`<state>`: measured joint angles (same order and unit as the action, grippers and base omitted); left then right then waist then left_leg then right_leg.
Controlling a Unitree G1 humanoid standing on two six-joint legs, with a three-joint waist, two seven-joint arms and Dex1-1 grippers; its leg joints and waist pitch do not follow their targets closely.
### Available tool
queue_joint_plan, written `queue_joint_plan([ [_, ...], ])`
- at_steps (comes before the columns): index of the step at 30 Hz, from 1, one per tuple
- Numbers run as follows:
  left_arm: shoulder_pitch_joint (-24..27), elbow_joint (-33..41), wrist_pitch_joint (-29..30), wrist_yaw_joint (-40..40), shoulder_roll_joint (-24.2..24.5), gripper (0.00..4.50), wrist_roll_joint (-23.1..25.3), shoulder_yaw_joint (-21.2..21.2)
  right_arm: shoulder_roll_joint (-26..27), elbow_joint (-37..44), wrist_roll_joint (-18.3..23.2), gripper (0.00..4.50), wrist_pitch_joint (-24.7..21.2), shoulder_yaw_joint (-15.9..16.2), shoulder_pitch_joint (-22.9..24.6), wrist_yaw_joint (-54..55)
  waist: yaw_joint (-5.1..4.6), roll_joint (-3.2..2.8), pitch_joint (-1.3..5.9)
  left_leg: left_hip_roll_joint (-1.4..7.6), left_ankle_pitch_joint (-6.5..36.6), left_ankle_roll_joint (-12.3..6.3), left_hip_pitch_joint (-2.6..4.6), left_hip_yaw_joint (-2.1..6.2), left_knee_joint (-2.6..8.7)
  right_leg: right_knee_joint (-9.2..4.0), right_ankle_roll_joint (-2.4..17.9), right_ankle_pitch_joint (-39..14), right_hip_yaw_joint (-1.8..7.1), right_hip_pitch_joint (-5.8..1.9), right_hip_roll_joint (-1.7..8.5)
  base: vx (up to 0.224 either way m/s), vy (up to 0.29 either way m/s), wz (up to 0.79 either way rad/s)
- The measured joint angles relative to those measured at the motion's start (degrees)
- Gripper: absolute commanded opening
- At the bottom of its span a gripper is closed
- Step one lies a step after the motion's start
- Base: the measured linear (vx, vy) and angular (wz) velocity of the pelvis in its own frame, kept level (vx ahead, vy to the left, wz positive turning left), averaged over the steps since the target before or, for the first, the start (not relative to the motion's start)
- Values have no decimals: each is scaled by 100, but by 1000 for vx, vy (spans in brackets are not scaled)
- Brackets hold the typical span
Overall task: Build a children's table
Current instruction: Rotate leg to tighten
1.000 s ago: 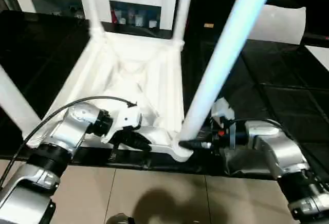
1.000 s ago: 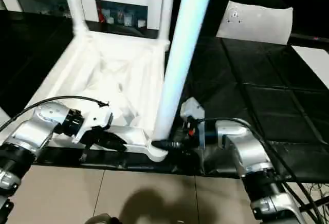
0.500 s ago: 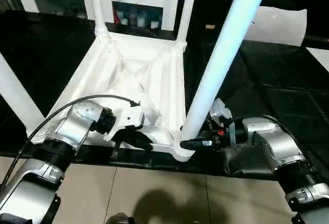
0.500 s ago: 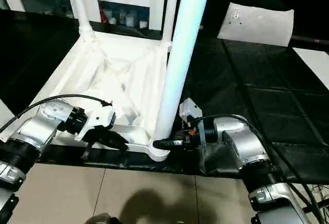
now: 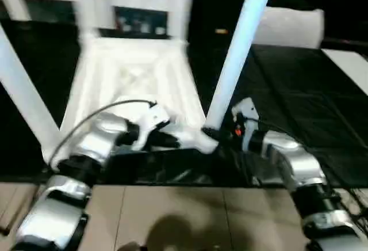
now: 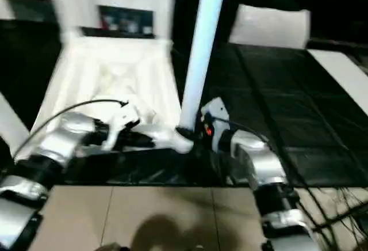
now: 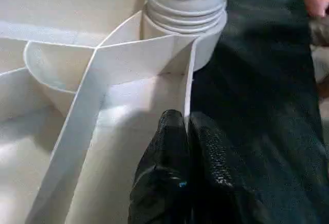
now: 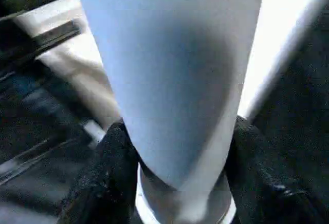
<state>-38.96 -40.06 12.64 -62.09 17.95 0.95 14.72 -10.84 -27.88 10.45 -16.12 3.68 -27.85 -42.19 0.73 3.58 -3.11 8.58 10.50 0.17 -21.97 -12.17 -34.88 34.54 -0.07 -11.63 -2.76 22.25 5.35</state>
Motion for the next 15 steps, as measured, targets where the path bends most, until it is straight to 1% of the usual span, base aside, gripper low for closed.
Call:
queue_joint_plan([
  [1,-6,5,187,322,-124,0,5,-89,275,-95,-93,199,-83,-129,-103,557,-62,-16,1,0,0,0,0,3,4,-15,0,0,-5,4,0,0,0,0],
  [4,-34,47,501,970,-450,0,51,-176,611,-185,-234,199,-201,-297,-252,1570,-123,-43,5,-1,0,0,-4,6,11,-59,0,0,-13,6,0,0,0,0],
  [6,-37,91,685,1299,-654,0,107,-266,819,-191,-357,199,-260,-448,-303,2055,-138,-56,2,-7,1,0,-4,5,10,-74,0,0,-7,36,0,0,0,0],
  [8,-39,123,833,1550,-818,0,109,-321,961,-181,-418,199,-280,-556,-325,2418,-136,-83,4,-20,1,-1,-6,5,18,-98,0,0,3,34,3,0,0,0],
  [11,-39,189,959,1709,-935,0,109,-329,970,-129,-435,199,-302,-579,-315,2562,-124,-93,10,-31,1,-2,-8,-1,36,-129,8,6,20,23,3,0,0,0],
  [12,-39,213,983,1710,-941,0,109,-329,970,-115,-435,255,-291,-585,-307,2562,-119,-95,10,-31,1,-2,-9,-5,37,-131,21,13,22,10,3,0,0,0],
  [13,-38,245,986,1710,-940,0,115,-313,970,-96,-435,269,-262,-600,-293,2563,-110,-97,9,-30,0,-3,-15,-10,39,-132,33,21,24,-7,3,0,0,0],
  [15,-32,283,985,1710,-940,0,128,-296,1009,-14,-433,275,-241,-606,-236,2563,-94,-97,9,-29,0,-4,-15,-19,40,-132,52,52,29,-6,3,0,0,0],
])
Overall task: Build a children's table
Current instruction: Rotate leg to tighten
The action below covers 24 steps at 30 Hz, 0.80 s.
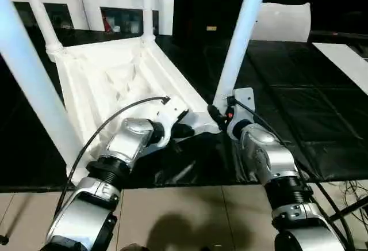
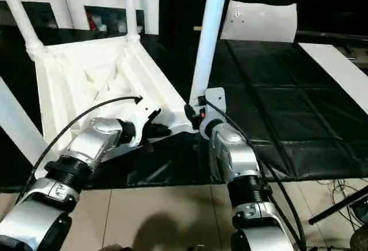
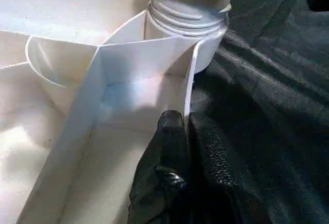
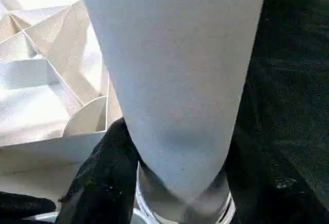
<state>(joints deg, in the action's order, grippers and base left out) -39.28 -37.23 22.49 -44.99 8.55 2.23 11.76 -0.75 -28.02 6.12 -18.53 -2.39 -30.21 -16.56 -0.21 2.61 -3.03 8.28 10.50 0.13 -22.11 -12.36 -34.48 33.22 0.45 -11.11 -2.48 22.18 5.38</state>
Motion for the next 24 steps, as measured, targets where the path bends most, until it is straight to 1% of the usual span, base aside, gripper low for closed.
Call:
queue_joint_plan([
  [2,23,69,-20,4,47,0,35,7,22,128,5,306,7,-3,70,-27,23,1,0,4,0,-1,2,-3,0,0,-4,36,-1,4,-1,0,0,0],
  [5,91,214,-121,-124,223,0,33,55,20,310,86,325,17,29,191,-271,12,4,-1,16,-1,0,-1,-2,2,1,-20,82,-11,22,-5,0,0,0],
  [7,109,274,-166,-278,333,0,34,86,-17,399,143,351,57,37,275,-430,19,4,0,23,-1,1,0,-3,12,9,3,104,-15,33,-9,0,0,0],
  [9,119,296,-314,-484,484,0,31,160,-202,547,300,365,56,77,400,-795,40,6,-1,23,0,2,-4,-6,25,23,4,105,-14,49,-9,0,0,0],
  [10,127,306,-389,-588,547,0,23,167,-274,599,358,383,55,94,472,-1009,38,8,-2,25,1,3,-7,-9,30,34,5,107,-15,60,-9,0,0,0],
  [11,132,310,-445,-672,592,0,14,175,-361,668,390,383,58,97,544,-1135,37,10,-3,26,1,4,-13,-10,31,46,5,108,-15,72,-9,0,0,0],
  [13,162,328,-632,-951,790,0,-20,218,-696,824,499,406,81,229,707,-1674,43,23,-10,33,5,9,-18,-14,31,78,0,105,-16,92,-10,0,0,0],
  [15,210,328,-891,-1219,999,0,-26,268,-908,904,545,414,115,296,832,-2096,53,24,-11,52,7,14,-19,-14,31,83,-7,101,-27,94,-22,0,0,0],
  [17,257,319,-1173,-1546,1204,0,-23,311,-1152,983,561,442,142,353,895,-2544,66,25,-11,64,6,16,-19,-13,31,87,-10,99,-35,96,-28,0,0,0],
  [18,259,313,-1310,-1715,1298,0,-23,367,-1313,1020,588,447,178,412,913,-2775,78,24,-11,66,6,17,-19,-13,31,86,-10,99,-36,96,-29,0,0,0],
  [19,270,303,-1447,-1939,1400,0,-28,412,-1480,1070,635,449,231,455,937,-3029,111,26,-12,66,6,19,-18,-13,31,86,-10,98,-36,94,-28,0,0,0],
  [20,273,292,-1529,-2068,1452,0,-29,429,-1541,1102,671,449,265,459,944,-3153,135,27,-13,66,7,20,-18,-14,29,86,-10,98,-36,94,-28,0,0,0],
  [24,270,248,-1834,-2702,1620,0,-82,554,-1807,1153,696,449,402,646,940,-3761,243,33,-13,64,7,20,-16,-31,21,83,-10,98,-30,87,-19,0,0,0],
])
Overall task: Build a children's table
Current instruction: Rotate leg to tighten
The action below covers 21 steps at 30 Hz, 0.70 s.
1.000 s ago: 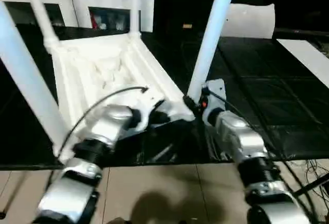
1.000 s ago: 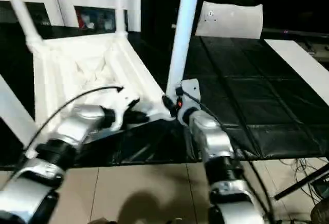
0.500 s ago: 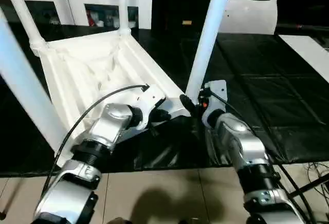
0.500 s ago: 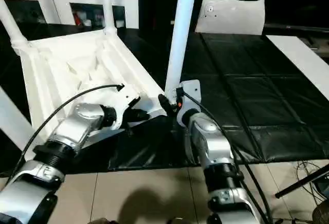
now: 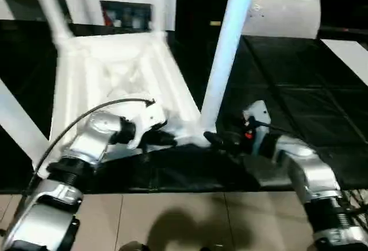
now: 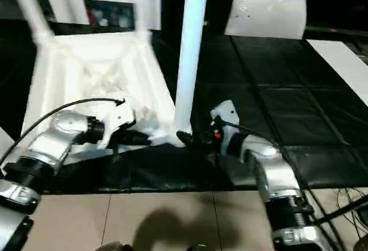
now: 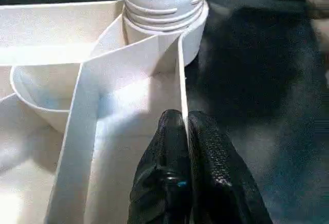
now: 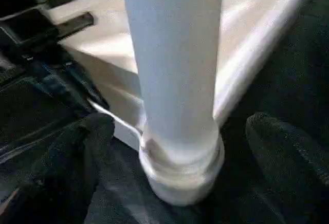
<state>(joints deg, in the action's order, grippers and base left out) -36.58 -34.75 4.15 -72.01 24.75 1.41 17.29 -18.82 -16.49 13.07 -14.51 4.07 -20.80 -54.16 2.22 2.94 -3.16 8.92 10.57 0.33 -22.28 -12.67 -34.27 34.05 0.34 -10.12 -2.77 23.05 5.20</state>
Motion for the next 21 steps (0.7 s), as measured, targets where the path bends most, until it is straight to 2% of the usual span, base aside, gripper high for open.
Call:
queue_joint_plan([
  [4,-3,-37,-316,-584,140,0,-57,146,-281,-2,113,449,27,153,-25,-806,58,13,0,-6,2,-3,0,-14,-6,-3,0,0,11,-3,7,0,0,0],
  [9,-92,-128,-578,-996,232,0,-40,304,-463,-24,248,402,37,346,-182,-1554,127,21,2,-4,0,-2,7,-15,-6,10,1,1,10,-5,7,0,0,0],
  [10,-123,-163,-632,-1046,230,0,-35,342,-463,-61,271,380,34,374,-215,-1646,142,27,4,-2,0,-2,7,-15,-7,12,1,1,8,-5,7,0,0,0],
  [17,-243,-315,-814,-1164,213,0,46,401,-481,-461,213,336,151,656,-428,-2062,149,53,6,-2,0,-2,7,-18,-13,14,2,1,9,-7,8,0,0,0],
  [21,-291,-419,-903,-1265,216,0,56,402,-503,-699,136,292,291,753,-602,-2226,152,56,8,-1,0,-2,9,-18,-14,18,2,1,8,-7,8,0,0,0],
])
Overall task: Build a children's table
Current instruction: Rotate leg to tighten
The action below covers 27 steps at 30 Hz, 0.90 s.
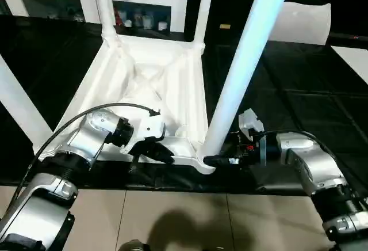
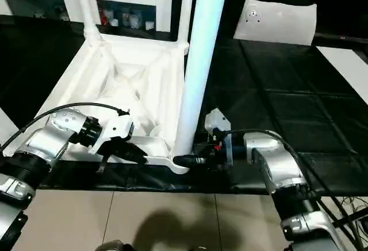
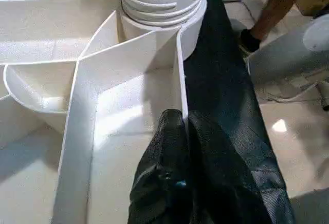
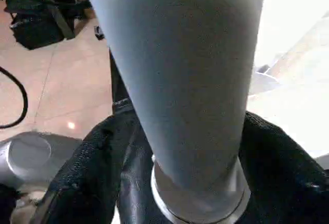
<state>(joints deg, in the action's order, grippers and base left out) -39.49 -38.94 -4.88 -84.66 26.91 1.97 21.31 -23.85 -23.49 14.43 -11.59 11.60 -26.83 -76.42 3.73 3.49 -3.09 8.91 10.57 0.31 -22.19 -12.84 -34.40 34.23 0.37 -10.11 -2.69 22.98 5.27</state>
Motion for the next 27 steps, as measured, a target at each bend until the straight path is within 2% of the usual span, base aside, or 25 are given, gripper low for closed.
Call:
queue_joint_plan([
  [3,-30,-25,-58,-27,0,0,7,41,3,-157,-98,267,113,40,-58,-106,28,3,0,0,0,0,0,0,-1,0,0,0,0,-1,0,0,0,0],
  [5,-67,-69,-79,-77,1,0,10,60,11,-283,-120,267,178,69,-130,-146,35,6,-1,0,0,0,0,-1,-3,1,0,0,0,-1,0,0,0,0],
  [8,-94,-125,-143,-90,-3,0,14,76,23,-416,-141,226,235,130,-223,-176,50,13,-1,1,0,0,0,-1,-3,5,0,0,-1,0,0,0,0,0],
  [14,-110,-219,-126,-10,-55,0,15,47,31,-423,-173,203,320,114,-206,-137,100,14,0,3,-1,2,12,-1,-6,19,0,0,1,-1,0,0,0,0],
  [16,-110,-241,48,224,-156,0,18,-29,120,-367,-179,201,224,0,-105,130,121,14,1,4,-5,8,26,-1,-7,24,0,-1,2,-12,0,0,0,0],
  [18,-112,-261,207,466,-209,0,55,-90,241,-358,-226,201,131,-52,-63,493,102,14,2,4,-6,9,41,-1,-8,23,-6,-4,4,-22,0,0,0,0],
  [21,-93,-298,628,979,-374,0,84,-276,498,-341,-356,199,-45,-234,-17,1298,-6,16,5,4,-6,9,52,4,-9,12,-48,-30,3,-26,1,-21,2,-1],
  [23,-45,-288,1081,1497,-580,0,83,-474,834,-336,-412,199,-195,-487,46,2177,-145,1,-3,4,-5,8,76,9,-10,-22,-51,-33,-8,-15,3,-86,13,-6],
  [25,69,-157,1656,2099,-912,0,32,-723,1241,-342,-506,198,-452,-798,53,3166,-269,-8,-2,4,-5,8,84,31,-11,-80,-68,-50,-57,-34,16,-71,33,-11],
  [27,107,-74,1922,2443,-1109,0,6,-779,1437,-370,-556,198,-560,-943,25,3737,-395,-33,-17,9,-4,8,84,105,-10,-163,-74,-82,-152,-83,20,-56,42,-12],
])
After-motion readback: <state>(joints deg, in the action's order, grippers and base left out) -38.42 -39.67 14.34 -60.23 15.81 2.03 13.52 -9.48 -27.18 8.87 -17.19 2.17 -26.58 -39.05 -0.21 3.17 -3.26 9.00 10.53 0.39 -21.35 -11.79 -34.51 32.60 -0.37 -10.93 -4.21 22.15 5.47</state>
